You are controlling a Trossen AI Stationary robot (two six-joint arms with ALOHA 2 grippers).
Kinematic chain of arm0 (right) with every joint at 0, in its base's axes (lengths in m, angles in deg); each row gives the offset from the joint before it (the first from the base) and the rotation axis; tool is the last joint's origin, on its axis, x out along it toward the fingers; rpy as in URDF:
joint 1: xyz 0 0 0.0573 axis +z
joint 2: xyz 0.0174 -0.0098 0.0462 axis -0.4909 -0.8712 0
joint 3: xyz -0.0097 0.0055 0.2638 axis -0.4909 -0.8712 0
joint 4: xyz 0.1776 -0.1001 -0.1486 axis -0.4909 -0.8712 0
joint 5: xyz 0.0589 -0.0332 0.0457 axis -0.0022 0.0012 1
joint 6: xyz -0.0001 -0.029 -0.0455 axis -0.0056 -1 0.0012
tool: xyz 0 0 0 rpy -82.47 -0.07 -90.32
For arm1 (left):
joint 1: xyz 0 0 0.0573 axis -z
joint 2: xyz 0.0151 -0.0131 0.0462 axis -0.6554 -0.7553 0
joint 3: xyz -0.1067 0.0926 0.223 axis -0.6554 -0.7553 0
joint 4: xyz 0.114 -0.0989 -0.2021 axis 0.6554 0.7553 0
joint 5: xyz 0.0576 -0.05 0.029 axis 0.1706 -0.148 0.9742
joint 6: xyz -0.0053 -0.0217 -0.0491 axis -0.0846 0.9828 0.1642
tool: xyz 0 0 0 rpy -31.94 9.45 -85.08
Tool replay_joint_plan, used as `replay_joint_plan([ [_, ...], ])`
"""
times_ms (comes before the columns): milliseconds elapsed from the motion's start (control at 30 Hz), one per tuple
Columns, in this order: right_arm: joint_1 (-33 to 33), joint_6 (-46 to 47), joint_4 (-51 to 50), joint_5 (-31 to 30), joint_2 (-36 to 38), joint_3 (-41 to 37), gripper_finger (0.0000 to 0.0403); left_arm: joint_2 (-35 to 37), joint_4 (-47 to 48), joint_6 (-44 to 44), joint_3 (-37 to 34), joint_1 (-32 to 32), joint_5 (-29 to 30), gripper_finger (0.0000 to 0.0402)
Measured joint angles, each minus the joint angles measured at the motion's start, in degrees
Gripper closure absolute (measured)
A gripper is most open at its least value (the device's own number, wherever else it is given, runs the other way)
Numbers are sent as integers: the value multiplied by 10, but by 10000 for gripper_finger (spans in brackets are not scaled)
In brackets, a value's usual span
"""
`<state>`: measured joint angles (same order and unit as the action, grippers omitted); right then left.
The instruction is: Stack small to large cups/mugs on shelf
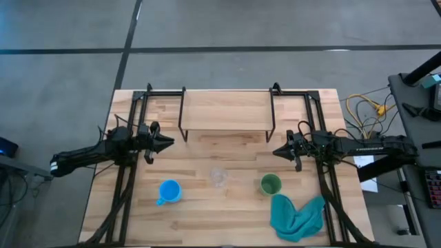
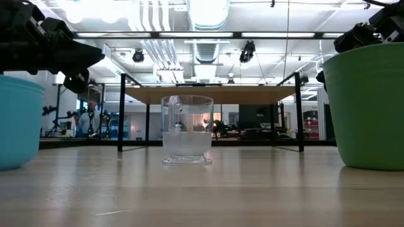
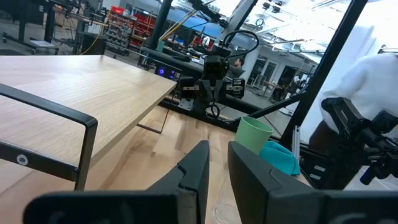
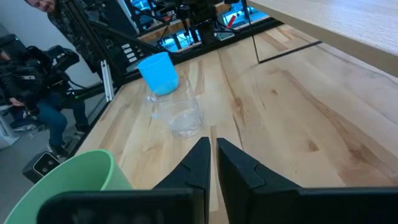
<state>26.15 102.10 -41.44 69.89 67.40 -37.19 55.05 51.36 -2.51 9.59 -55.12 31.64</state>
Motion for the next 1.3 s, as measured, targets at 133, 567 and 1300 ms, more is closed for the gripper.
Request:
replay_joint_plan([
  [133,0,0,0,0,0,0,380,0,0,0,0,0,0,356],
  [567,0,3,19,0,0,0,380,0,0,0,0,0,0,356],
  [1300,0,102,67,33,0,0,380,0,0,0,0,0,0,356],
])
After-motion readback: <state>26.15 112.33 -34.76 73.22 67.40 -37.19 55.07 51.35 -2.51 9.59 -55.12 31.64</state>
